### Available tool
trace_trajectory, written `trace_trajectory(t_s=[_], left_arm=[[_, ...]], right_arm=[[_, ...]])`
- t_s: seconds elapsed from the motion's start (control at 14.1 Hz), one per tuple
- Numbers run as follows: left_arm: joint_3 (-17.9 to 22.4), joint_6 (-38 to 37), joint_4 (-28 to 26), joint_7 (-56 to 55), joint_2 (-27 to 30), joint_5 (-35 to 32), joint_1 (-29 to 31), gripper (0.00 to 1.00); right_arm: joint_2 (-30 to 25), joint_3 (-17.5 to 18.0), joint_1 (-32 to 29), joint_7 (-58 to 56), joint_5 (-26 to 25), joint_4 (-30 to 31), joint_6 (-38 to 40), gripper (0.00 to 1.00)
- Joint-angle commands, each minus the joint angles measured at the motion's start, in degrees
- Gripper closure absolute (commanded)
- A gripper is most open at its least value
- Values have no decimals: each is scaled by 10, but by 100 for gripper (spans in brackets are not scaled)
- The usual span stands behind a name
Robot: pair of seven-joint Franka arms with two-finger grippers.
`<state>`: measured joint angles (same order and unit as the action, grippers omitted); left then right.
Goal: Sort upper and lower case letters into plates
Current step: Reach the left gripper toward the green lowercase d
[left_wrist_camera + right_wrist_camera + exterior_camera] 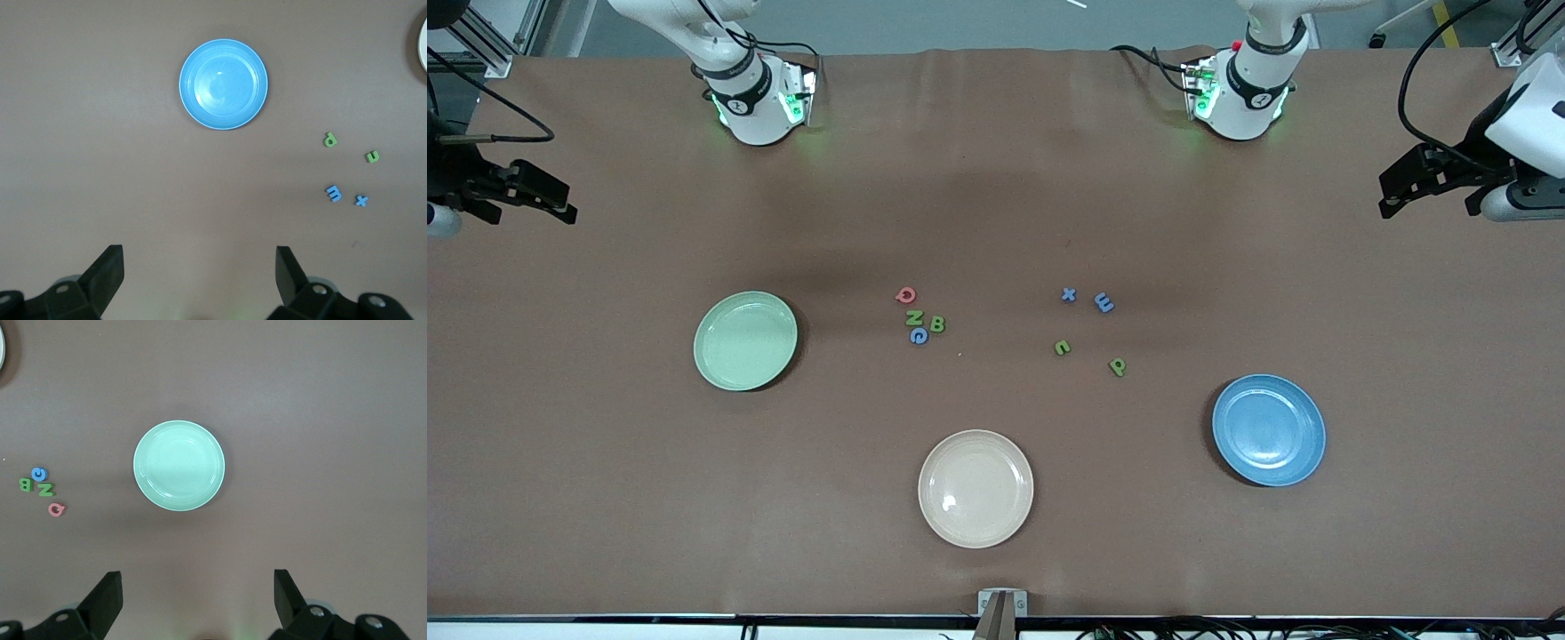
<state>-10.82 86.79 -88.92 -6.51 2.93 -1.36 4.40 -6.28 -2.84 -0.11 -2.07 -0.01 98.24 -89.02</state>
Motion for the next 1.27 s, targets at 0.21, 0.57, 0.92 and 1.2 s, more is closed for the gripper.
trace_trajectory(t_s=[0.21, 0.57, 0.92, 1.2], left_arm=[[-2, 1, 11, 1, -4, -1, 1, 0], [-9, 76, 10, -2, -73, 10, -8, 0], [-15, 122, 7, -32, -139, 13, -39, 0], [-15, 134, 2, -116, -184, 7, -75, 0]], right_arm=[[-16, -1, 0, -7, -7, 16, -3, 0], [-15, -1, 0, -7, -7, 16, -4, 0], [-15, -1, 0, -7, -8, 16, -3, 0], [-15, -1, 0, -7, -8, 16, -3, 0]])
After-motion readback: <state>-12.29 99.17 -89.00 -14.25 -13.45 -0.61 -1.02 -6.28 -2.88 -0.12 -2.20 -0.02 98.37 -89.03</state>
